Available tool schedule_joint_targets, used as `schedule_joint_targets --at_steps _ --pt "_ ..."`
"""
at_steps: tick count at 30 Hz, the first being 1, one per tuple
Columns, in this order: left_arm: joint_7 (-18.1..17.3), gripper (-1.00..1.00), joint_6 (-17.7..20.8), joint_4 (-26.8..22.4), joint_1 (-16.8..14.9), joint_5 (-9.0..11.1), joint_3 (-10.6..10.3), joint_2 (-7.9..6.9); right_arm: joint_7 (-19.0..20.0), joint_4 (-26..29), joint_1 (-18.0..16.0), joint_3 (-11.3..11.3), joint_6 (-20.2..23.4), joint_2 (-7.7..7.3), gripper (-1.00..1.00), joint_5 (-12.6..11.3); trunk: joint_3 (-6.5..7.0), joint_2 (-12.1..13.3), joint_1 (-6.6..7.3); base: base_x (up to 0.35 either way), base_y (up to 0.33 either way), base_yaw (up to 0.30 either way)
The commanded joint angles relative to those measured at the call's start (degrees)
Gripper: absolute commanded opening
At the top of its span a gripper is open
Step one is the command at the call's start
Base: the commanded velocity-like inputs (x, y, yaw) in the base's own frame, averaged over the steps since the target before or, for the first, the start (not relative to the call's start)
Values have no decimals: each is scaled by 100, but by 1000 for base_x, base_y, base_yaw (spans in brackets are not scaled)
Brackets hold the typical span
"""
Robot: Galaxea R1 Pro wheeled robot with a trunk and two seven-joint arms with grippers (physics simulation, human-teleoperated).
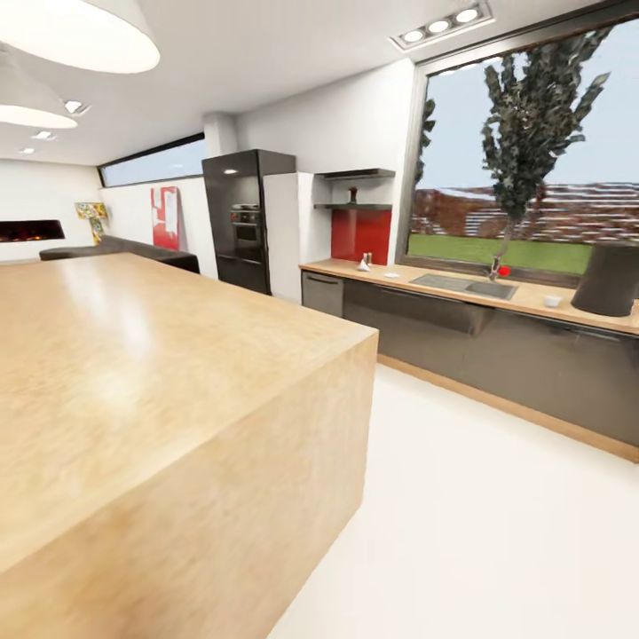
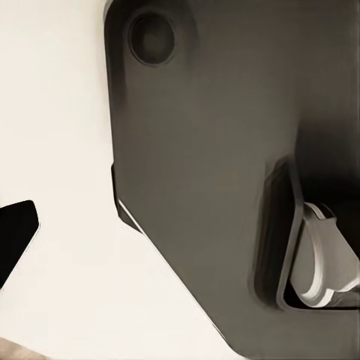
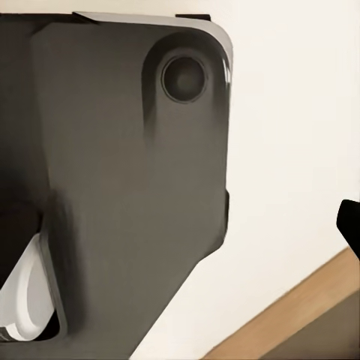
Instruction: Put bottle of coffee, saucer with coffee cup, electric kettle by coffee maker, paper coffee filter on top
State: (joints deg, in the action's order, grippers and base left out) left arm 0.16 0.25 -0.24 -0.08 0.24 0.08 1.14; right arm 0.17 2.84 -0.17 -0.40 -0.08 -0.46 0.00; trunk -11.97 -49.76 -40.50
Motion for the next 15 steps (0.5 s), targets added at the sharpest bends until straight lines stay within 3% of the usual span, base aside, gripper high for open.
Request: schedule_joint_targets --at_steps 1,15 --pt "2 100 2 -3 -1 3 1 0 3 4 -4 -4 -1 1 100 0 12 37 22 0 0 -300" --pt "2 100 -6 -8 -9 3 1 0 1 2 -3 -4 -1 2 100 0 263 598 330 0 0 -300"
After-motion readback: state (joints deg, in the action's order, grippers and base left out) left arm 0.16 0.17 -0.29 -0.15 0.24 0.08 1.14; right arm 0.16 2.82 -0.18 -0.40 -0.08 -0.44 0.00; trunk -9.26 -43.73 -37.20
